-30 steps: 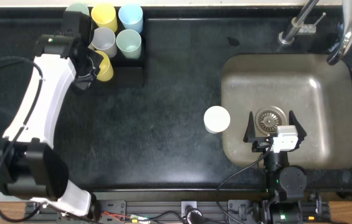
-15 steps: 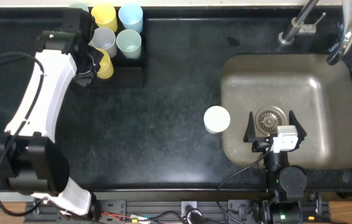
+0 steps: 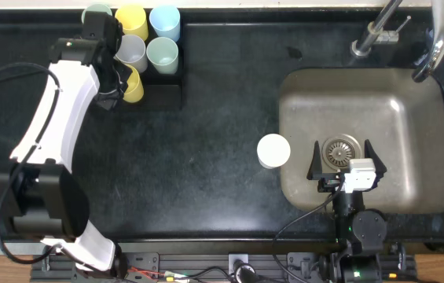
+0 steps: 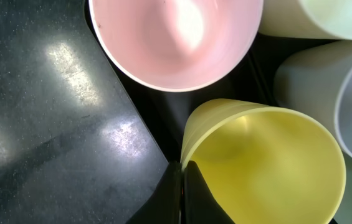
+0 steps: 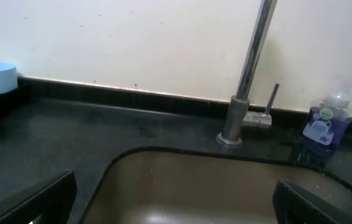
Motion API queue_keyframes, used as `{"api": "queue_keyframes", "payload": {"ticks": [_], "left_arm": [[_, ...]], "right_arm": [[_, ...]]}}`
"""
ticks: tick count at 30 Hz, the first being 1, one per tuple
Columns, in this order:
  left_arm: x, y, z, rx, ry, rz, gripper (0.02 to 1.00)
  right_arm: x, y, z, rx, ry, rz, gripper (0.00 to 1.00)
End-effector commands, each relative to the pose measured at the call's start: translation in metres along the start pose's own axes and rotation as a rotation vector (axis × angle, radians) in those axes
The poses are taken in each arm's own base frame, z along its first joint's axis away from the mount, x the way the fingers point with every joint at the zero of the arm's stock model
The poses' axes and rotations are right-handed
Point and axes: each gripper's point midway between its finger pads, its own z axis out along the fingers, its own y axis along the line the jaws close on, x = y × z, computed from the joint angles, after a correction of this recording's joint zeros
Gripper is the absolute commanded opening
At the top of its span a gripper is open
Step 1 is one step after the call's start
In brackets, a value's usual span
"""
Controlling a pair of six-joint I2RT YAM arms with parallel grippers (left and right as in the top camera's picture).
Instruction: Store Cups
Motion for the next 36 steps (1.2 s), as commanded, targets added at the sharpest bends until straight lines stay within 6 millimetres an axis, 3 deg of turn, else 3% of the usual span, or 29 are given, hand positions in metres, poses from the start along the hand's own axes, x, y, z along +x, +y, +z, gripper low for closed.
{"api": "queue_keyframes", "payload": {"ticks": [1,26,29,32,33,36], "left_arm": [[-0.0129,-0.0022,-0.0008,-0.008,-0.048,0.012,0.038],[-0.0108,-0.0091,0.0084,0.003,-0.038,0.014,0.036],[-0.0100,-0.0082,0.0085,-0.001,-0.034,0.015,0.185],[-0.0088,-0.0068,0.0085,-0.006,-0.029,0.016,0.487],[-0.0083,-0.0065,0.0085,-0.006,-0.025,0.016,0.546],[-0.0054,-0.0054,0.0083,-0.009,-0.010,0.018,0.566]], "right_arm": [[0.0026,-0.0003,0.0001,0.000,-0.003,0.008,0.996],[0.0026,-0.0003,0.0001,0.000,-0.003,0.008,0.996],[0.0026,-0.0003,0.0001,0.000,-0.003,0.008,0.998],[0.0026,-0.0003,0.0001,0.000,-0.003,0.008,0.996],[0.0026,-0.0003,0.0001,0.000,-0.003,0.008,0.996],[0.0026,-0.0003,0.0001,0.000,-0.003,0.008,0.998]]}}
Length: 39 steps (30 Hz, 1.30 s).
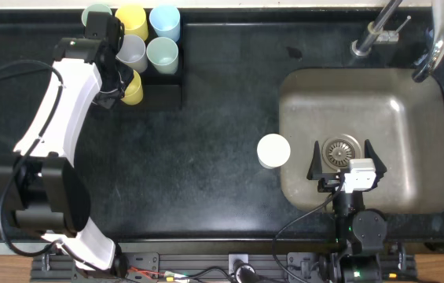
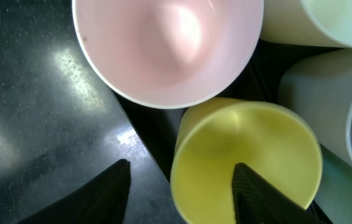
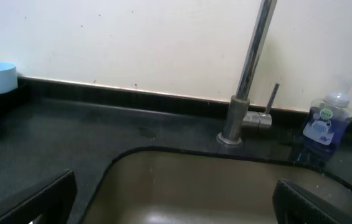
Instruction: Store Cups
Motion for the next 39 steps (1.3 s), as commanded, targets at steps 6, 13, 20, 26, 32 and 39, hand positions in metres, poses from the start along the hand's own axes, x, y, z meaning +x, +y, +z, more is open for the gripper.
{"api": "queue_keyframes", "payload": {"ticks": [6,13,20,26,32,39], "left_arm": [[0.001,-0.009,-0.016,0.039,0.026,0.054,0.570],[0.017,-0.050,-0.090,0.273,-0.003,0.324,0.573],[0.079,-0.075,-0.128,0.358,-0.090,0.557,0.647],[0.097,-0.089,-0.159,0.464,-0.156,0.642,0.713],[0.106,-0.101,-0.172,0.665,-0.237,0.755,0.801],[0.112,-0.078,-0.177,1.038,-0.435,0.684,0.899]], "right_arm": [[0.002,0.000,0.000,0.001,-0.004,0.008,0.998],[0.002,0.000,0.000,0.001,-0.004,0.008,0.996],[0.002,0.000,0.000,0.001,-0.004,0.008,0.996],[0.002,0.000,0.000,0.001,-0.004,0.008,0.996],[0.002,0.000,0.000,0.001,-0.004,0.008,0.998],[0.002,0.000,0.000,0.001,-0.004,0.008,0.996]]}}
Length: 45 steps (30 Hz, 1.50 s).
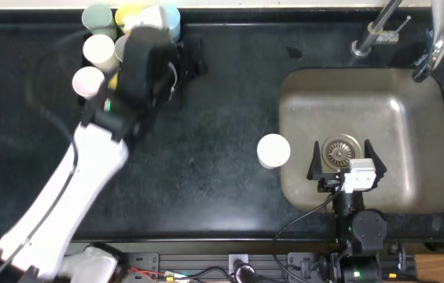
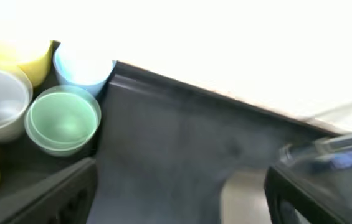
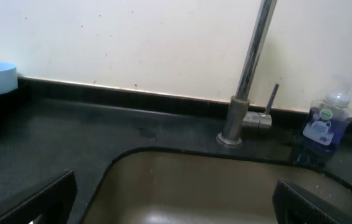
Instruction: Store Cups
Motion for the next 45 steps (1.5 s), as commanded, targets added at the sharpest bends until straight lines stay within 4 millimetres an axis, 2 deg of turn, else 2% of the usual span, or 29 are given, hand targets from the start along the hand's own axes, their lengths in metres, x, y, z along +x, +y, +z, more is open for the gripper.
{"api": "queue_keyframes", "payload": {"ticks": [1,6,13,17,22,26,33,38,42,45], "left_arm": [[0.021,0.020,-0.028,0.120,-0.149,0.051,0.906],[0.027,0.056,-0.069,0.213,-0.403,0.013,0.945],[0.030,0.105,-0.116,0.177,-0.543,-0.007,1.000],[0.030,0.126,-0.134,0.131,-0.566,-0.011,1.000],[0.038,0.150,-0.148,0.039,-0.553,-0.031,1.000],[0.035,0.161,-0.163,0.009,-0.616,-0.037,1.000],[0.060,0.178,-0.160,0.010,-0.645,-0.043,1.000],[0.063,0.180,-0.161,0.028,-0.678,-0.038,1.000],[0.068,0.183,-0.158,0.011,-0.653,-0.041,1.000],[0.085,0.196,-0.147,-0.047,-0.573,-0.054,1.000]], "right_arm": [[0.003,0.000,0.000,0.000,-0.003,0.009,0.996],[0.003,0.000,0.000,0.000,-0.003,0.009,0.996],[0.003,0.000,0.000,0.000,-0.003,0.009,0.998],[0.003,0.000,0.000,0.000,-0.003,0.009,0.996],[0.003,0.000,0.000,0.000,-0.003,0.009,0.996],[0.003,0.000,0.000,0.000,-0.003,0.009,0.996],[0.003,0.000,0.000,0.000,-0.003,0.009,0.996],[0.003,0.000,0.000,0.000,-0.003,0.009,0.996],[0.003,0.000,0.000,0.000,-0.003,0.009,0.996],[0.003,0.000,0.000,0.000,-0.003,0.009,0.998]]}}
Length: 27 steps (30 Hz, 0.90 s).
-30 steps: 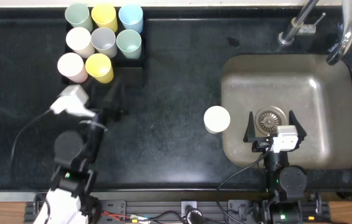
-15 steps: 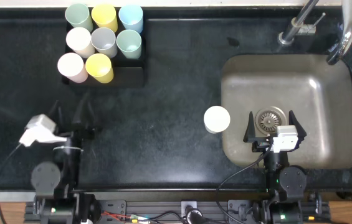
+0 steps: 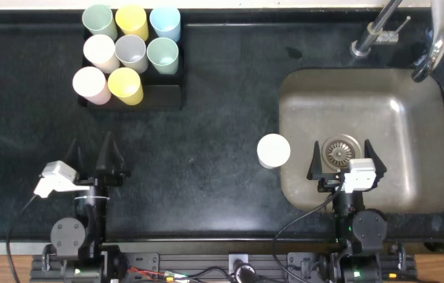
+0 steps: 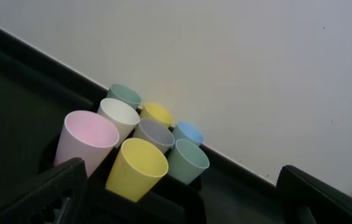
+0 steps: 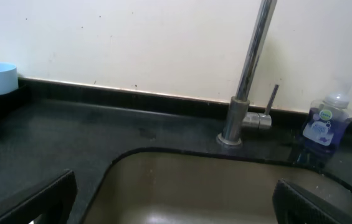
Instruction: Store Cups
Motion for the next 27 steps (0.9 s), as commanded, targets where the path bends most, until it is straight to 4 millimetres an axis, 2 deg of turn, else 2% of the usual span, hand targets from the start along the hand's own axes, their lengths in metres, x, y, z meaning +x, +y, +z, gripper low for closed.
{"api": "queue_keyframes", "payload": {"ticks": [1,4,6,9,17,24,27], "left_arm": [[0.026,0.018,-0.002,-0.064,0.096,0.021,1.000],[0.045,0.030,-0.007,-0.112,0.174,0.019,0.998],[0.040,0.024,-0.008,-0.085,0.154,0.049,1.000],[0.039,0.026,-0.008,-0.094,0.154,0.089,1.000],[0.048,0.013,-0.008,-0.033,0.188,0.101,0.998],[0.044,0.020,-0.008,-0.059,0.174,0.102,1.000],[0.043,0.021,-0.008,-0.056,0.174,0.211,1.000]], "right_arm": [[0.003,0.000,0.000,0.000,-0.003,0.008,0.998],[0.003,0.000,0.000,0.000,-0.003,0.008,0.998],[0.003,0.000,0.000,0.000,-0.003,0.008,0.996],[0.003,0.000,0.000,0.000,-0.003,0.008,0.993],[0.003,0.000,0.000,0.000,-0.003,0.008,0.998],[0.003,0.000,0.000,0.000,-0.003,0.008,0.996],[0.003,0.000,0.000,0.000,-0.003,0.008,0.998]]}}
